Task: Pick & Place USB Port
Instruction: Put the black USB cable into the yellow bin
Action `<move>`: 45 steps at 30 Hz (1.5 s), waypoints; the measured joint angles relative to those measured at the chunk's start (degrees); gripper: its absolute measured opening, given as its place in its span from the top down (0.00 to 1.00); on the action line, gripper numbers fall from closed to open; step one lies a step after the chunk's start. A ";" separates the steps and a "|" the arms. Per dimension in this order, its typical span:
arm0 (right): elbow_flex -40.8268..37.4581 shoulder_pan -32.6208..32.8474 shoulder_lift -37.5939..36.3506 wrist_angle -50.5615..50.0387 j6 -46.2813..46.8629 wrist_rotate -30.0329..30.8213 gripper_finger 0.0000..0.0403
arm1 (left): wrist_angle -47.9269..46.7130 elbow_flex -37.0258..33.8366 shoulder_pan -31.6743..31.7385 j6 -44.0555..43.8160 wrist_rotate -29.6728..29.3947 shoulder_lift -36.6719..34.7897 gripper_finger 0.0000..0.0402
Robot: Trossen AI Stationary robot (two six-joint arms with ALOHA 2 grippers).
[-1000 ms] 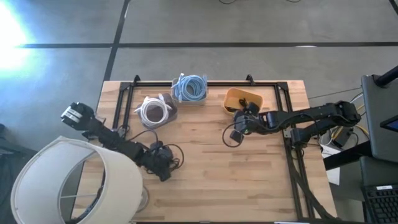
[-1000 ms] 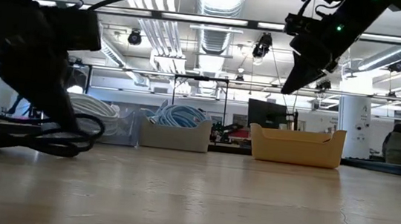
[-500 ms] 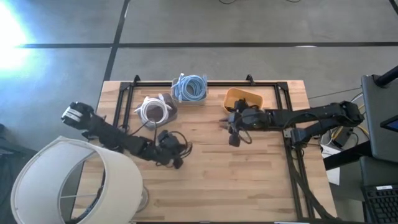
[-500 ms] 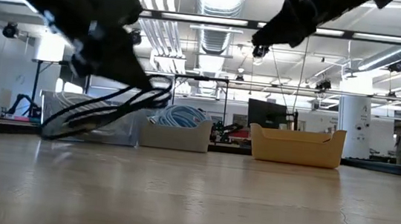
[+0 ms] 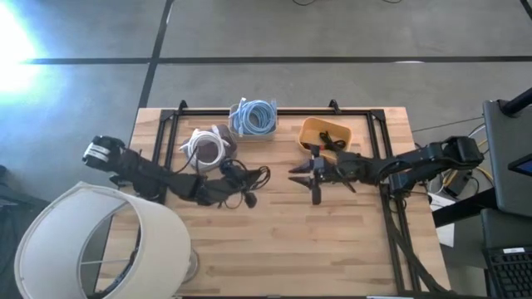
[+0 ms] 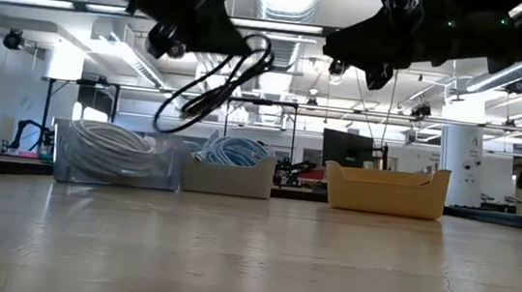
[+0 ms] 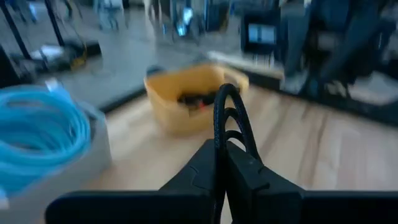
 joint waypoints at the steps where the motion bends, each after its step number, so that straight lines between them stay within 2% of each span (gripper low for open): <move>1: -0.34 0.00 0.00 0.77 0.55 0.10 0.75 | 2.17 0.16 0.35 1.51 -0.45 0.00 0.95; 6: -0.80 -0.04 0.00 1.35 3.79 0.36 0.76 | 10.87 0.02 1.97 7.71 -1.13 0.00 0.95; 14: 1.89 -0.04 0.02 1.34 6.46 0.38 0.77 | 13.46 1.44 2.87 10.18 1.70 0.41 0.94; 24: 2.96 -0.04 0.00 0.79 6.88 0.61 0.76 | 23.52 5.65 2.92 18.65 3.45 7.53 0.94; 34: 2.79 0.00 0.02 0.37 7.95 2.02 0.76 | 23.95 12.56 2.93 24.57 3.62 13.93 0.94; 45: 2.70 0.00 0.02 -0.50 7.52 3.07 0.79 | 23.58 14.03 2.87 26.36 5.85 15.16 0.94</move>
